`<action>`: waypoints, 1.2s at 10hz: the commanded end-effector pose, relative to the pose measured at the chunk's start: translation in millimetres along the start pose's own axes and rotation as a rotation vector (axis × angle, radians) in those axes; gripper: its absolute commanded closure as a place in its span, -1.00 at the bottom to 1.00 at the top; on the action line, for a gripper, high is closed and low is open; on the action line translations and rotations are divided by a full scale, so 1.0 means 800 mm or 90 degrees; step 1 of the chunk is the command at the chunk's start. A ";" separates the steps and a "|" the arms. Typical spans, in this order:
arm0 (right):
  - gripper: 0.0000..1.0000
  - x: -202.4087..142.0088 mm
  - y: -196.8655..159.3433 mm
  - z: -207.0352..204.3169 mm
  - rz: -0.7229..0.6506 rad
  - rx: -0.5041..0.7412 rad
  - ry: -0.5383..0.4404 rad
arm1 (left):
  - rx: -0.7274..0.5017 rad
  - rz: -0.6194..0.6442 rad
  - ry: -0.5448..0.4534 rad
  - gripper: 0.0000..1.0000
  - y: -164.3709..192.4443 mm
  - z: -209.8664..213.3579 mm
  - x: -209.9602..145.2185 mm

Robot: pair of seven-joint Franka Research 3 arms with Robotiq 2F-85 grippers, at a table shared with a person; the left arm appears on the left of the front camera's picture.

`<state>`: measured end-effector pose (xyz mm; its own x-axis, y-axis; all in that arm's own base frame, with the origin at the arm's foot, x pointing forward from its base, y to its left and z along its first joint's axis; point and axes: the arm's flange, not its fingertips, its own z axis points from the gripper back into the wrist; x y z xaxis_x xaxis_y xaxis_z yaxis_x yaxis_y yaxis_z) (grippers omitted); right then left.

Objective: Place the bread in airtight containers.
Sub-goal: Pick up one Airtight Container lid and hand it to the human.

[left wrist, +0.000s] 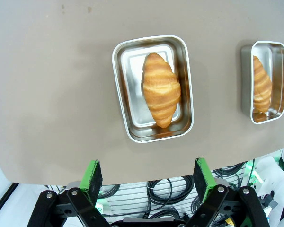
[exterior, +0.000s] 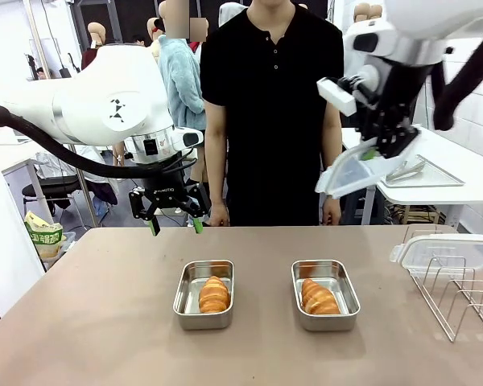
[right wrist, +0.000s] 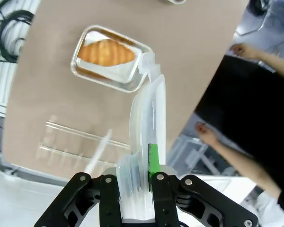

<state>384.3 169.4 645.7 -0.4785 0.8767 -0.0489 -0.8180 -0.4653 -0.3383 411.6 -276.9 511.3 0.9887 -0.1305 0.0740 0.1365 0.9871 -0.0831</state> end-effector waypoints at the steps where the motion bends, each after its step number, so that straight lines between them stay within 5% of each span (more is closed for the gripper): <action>1: 1.00 -0.012 -0.040 -0.011 0.061 -0.016 0.002 | 0.003 0.001 -0.002 -1.00 0.002 0.001 -0.001; 5: 1.00 -0.029 -0.081 -0.013 0.086 -0.063 -0.076 | 0.003 0.001 -0.002 -1.00 0.002 0.001 -0.001; 12: 1.00 -0.028 -0.082 -0.017 0.072 -0.056 -0.067 | 0.003 0.001 -0.002 -1.00 0.002 0.001 -0.001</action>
<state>453.8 183.7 654.8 -0.5951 0.8036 0.0146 -0.7341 -0.5361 -0.4168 411.8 -276.7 511.3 0.9888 -0.1300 0.0740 0.1360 0.9872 -0.0830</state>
